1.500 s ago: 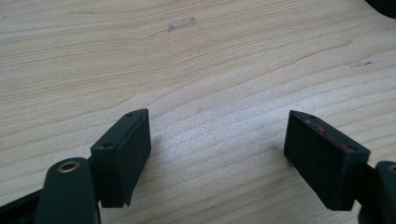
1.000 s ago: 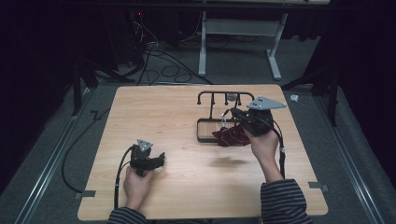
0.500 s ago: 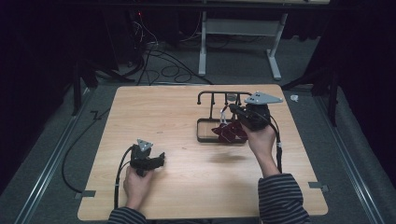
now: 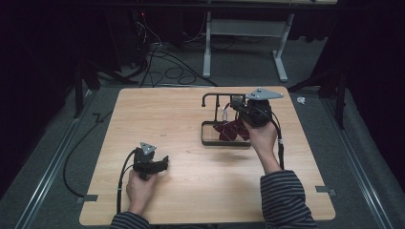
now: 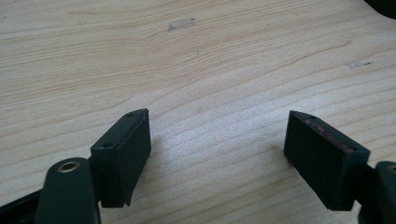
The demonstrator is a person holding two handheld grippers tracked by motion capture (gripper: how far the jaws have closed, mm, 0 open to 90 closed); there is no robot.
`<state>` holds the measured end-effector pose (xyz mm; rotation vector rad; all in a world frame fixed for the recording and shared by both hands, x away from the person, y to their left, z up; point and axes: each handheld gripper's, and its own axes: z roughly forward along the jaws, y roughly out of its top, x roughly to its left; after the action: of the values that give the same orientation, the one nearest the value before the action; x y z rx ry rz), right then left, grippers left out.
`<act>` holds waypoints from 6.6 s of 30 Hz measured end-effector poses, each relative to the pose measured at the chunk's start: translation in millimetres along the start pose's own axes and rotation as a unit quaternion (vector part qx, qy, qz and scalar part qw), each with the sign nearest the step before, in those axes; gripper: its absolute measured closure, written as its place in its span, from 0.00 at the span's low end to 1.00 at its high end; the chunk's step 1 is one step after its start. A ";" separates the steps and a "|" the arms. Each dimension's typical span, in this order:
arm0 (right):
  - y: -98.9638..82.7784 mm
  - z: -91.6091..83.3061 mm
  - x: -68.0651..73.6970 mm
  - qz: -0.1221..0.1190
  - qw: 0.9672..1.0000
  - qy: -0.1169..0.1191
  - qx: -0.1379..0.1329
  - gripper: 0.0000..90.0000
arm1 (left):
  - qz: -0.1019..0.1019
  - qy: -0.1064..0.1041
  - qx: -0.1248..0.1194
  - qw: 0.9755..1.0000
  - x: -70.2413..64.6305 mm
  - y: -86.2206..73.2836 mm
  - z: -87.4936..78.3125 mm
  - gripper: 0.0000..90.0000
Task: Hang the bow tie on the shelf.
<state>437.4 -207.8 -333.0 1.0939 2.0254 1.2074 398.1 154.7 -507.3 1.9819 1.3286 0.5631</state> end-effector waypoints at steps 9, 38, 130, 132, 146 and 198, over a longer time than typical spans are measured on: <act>4.2 9.7 -4.5 0.004 1.000 -0.016 0.005 1.00 | 0.000 0.000 0.000 1.000 0.0 0.0 0.0 0.26; 2.6 26.7 -20.1 0.029 0.999 -0.034 0.024 0.94 | 0.000 0.000 -0.001 1.000 0.0 -0.1 0.1 0.26; -68.8 -70.3 -36.0 0.077 0.996 -0.029 -0.021 0.77 | 0.004 -0.002 -0.001 1.000 -1.0 -0.5 -0.3 0.26; -69.8 -71.3 -36.1 0.078 0.996 -0.030 -0.021 0.77 | 0.004 -0.002 -0.001 1.000 -1.1 -0.4 -0.2 0.26; -78.0 -76.6 -33.4 0.081 0.996 -0.028 -0.019 0.77 | 0.004 -0.002 -0.001 1.000 -1.1 -0.4 -0.2 0.26; -135.0 -78.8 -28.2 0.128 0.992 -0.013 -0.005 0.77 | 0.004 -0.002 0.000 1.000 -1.2 -0.3 -0.2 0.26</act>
<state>342.2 -304.1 -416.0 1.3894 1.9004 1.3175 397.3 153.8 -507.4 1.9871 1.3191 0.5619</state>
